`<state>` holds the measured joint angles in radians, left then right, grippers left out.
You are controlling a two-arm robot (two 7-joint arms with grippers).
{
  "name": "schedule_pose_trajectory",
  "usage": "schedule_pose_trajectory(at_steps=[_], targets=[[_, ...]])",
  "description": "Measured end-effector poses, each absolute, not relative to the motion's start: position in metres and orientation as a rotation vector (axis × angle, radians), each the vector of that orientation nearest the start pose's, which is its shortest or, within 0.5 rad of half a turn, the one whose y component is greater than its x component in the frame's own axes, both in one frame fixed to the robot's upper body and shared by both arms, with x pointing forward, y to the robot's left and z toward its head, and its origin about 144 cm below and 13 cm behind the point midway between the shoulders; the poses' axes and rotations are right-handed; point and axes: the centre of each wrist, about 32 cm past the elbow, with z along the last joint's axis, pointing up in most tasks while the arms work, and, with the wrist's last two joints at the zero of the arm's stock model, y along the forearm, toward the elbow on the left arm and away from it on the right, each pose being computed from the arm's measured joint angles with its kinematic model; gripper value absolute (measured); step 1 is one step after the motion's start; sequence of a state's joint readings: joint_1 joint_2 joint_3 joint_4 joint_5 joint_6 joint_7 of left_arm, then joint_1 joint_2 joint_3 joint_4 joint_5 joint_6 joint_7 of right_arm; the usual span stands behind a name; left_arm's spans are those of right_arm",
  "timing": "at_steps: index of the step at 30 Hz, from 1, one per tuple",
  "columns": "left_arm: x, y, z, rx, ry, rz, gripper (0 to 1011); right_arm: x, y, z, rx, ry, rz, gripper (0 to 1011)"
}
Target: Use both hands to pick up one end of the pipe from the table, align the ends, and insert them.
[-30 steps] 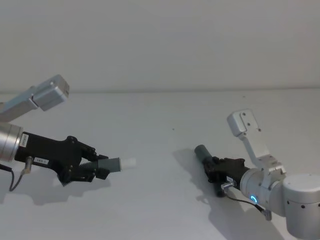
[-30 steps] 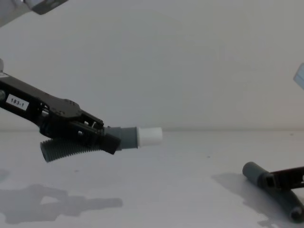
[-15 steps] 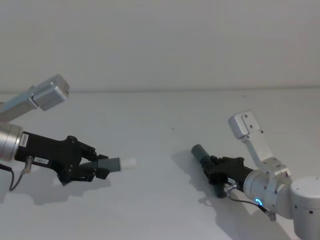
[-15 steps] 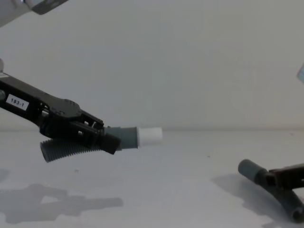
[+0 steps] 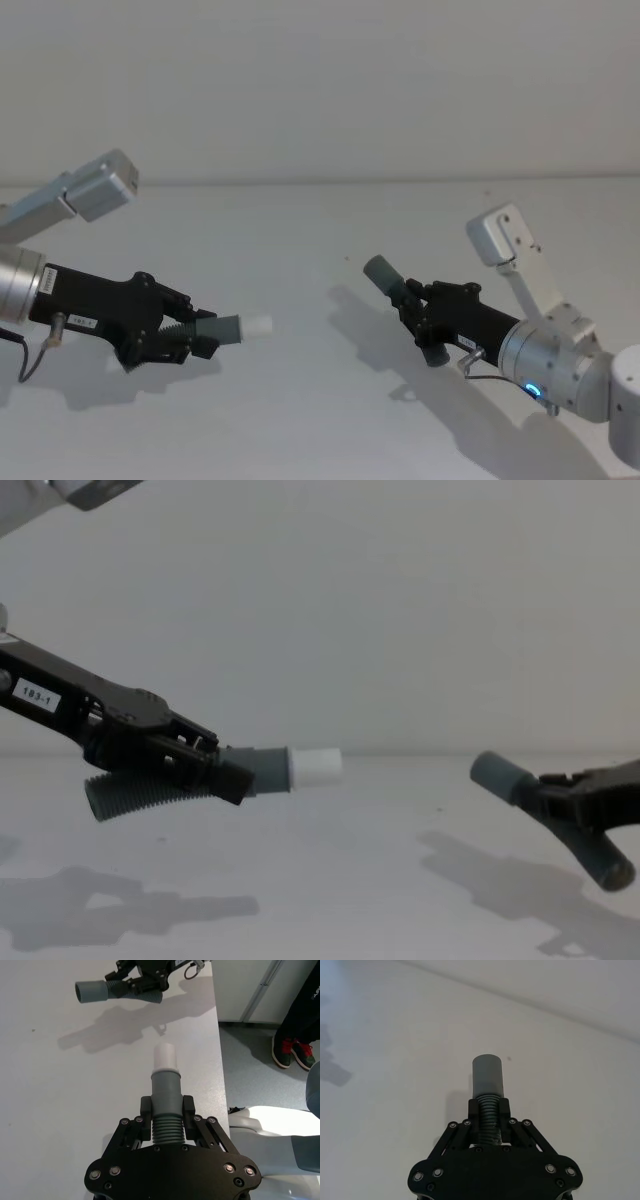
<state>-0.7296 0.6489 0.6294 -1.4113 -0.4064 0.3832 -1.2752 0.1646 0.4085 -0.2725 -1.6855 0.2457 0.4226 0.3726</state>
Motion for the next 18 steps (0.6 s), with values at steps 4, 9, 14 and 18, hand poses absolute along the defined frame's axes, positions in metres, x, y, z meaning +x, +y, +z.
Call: schedule_pose_trajectory(at_steps=[4,9,14,18], targets=[[0.589,0.289,1.319,0.494,0.041,0.045,323,0.490,-0.258,1.218,-0.295,0.024,-0.897,203],[0.589,0.289,1.319,0.494,0.041,0.045,323,0.496,-0.267,1.219,-0.248,-0.037,-0.823,204],[0.589,0.289,1.319,0.494,0.041,0.045,322,0.501,-0.274,1.221,-0.210,-0.085,-0.753,204],[0.589,0.289,1.319,0.494,0.041,0.045,323,0.507,-0.281,1.223,-0.178,-0.130,-0.685,204]])
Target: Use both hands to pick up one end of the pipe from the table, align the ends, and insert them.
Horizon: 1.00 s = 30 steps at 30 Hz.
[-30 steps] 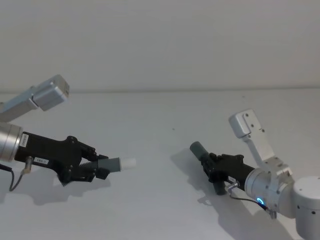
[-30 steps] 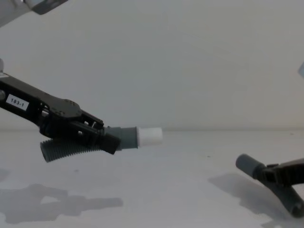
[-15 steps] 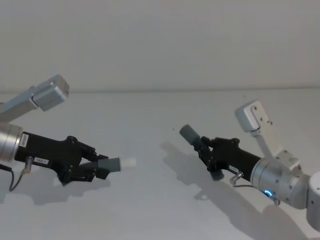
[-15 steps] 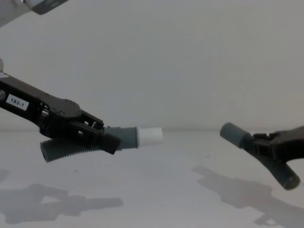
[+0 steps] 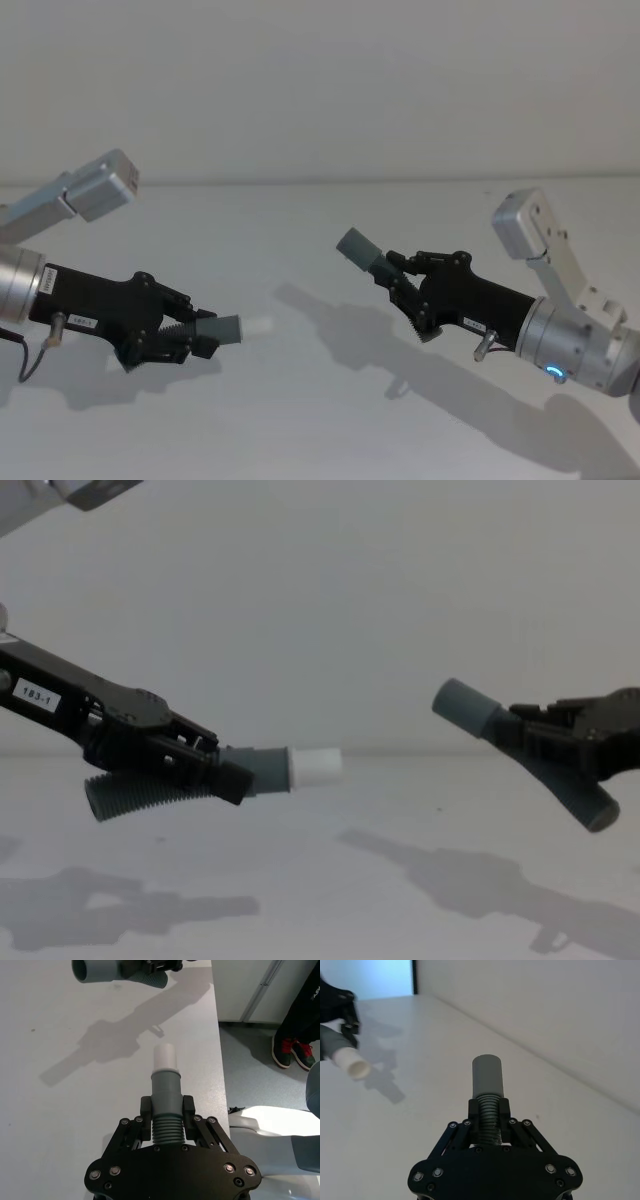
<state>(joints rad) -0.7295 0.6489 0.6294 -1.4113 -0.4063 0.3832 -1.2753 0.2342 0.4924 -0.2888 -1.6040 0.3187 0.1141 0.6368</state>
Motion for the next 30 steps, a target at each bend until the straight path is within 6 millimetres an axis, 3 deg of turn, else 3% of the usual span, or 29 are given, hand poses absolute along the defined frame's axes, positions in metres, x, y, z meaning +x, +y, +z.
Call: schedule_pose_trajectory(at_steps=[30], targets=[[0.589,0.289,1.319,0.494,0.041,0.045,323,0.553,-0.319,1.234,-0.016,-0.359,-0.213,204]])
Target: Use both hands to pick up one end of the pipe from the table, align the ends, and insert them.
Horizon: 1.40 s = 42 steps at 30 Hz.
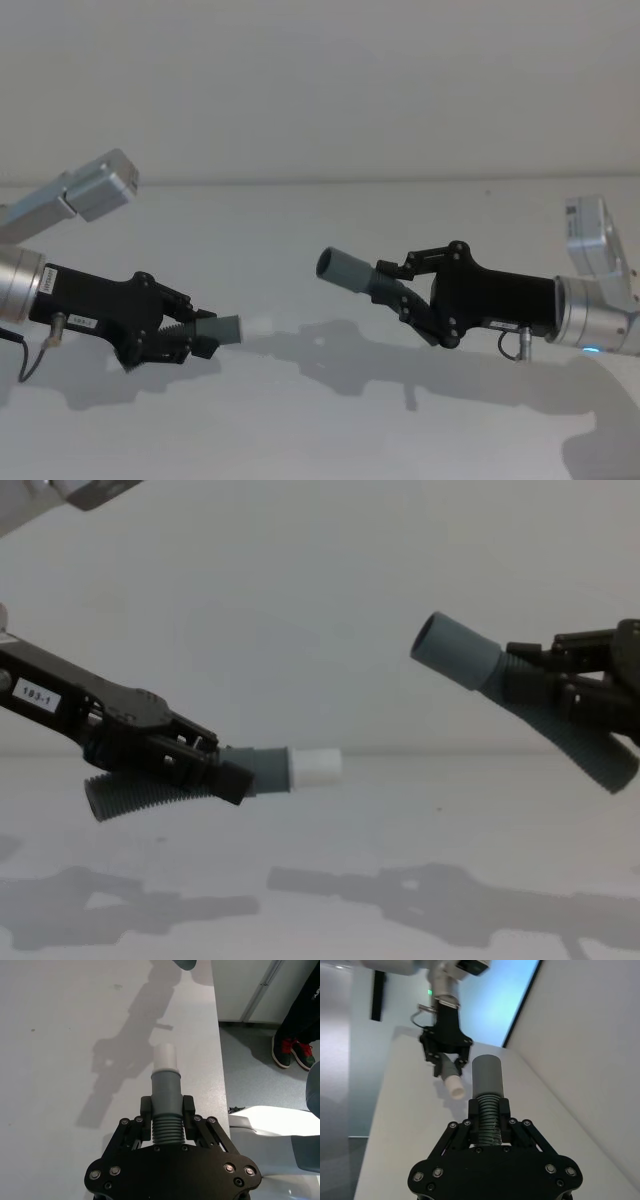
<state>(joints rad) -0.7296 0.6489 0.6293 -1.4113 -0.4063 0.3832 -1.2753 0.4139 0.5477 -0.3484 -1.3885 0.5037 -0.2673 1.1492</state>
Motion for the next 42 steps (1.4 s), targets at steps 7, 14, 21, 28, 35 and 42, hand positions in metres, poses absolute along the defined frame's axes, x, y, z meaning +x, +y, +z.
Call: schedule_pose_trajectory(at_steps=[7,14,21,28,35,42], targets=[[0.589,0.289,1.319,0.494,0.041,0.045,323,0.564,-0.326,1.237,0.006,-0.399,-0.098,204],[0.589,0.289,1.319,0.494,0.041,0.045,323,0.576,-0.331,1.242,0.020,-0.438,0.018,203],[0.589,0.289,1.319,0.494,0.041,0.045,323,0.589,-0.332,1.245,0.029,-0.475,0.135,203],[0.589,0.289,1.319,0.494,0.041,0.045,323,0.602,-0.329,1.249,0.038,-0.515,0.226,203],[0.589,0.289,1.319,0.494,0.041,0.045,323,0.607,-0.326,1.250,0.036,-0.543,0.237,203],[0.589,0.289,1.319,0.494,0.041,0.045,323,0.608,-0.324,1.251,0.011,-0.574,0.189,204]])
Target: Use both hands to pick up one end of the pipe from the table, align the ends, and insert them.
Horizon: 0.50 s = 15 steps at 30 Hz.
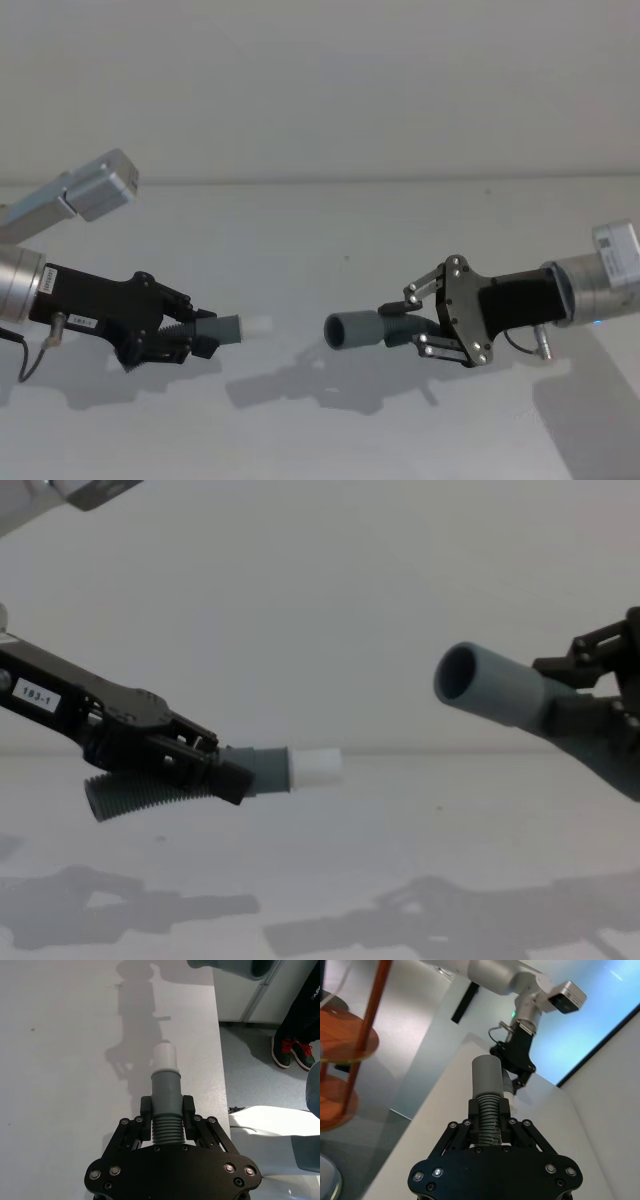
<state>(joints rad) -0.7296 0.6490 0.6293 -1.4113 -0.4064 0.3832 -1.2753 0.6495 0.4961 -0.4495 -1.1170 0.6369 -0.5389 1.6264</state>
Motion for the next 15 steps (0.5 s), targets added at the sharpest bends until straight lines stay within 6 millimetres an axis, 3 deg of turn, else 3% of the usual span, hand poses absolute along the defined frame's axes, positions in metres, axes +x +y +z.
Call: schedule_pose_trajectory(at_steps=[15], targets=[[0.5886,0.2889,1.3189,0.494,0.041,0.045,323,0.6069,-0.3271,1.2522,-0.074,-0.620,0.103,204]])
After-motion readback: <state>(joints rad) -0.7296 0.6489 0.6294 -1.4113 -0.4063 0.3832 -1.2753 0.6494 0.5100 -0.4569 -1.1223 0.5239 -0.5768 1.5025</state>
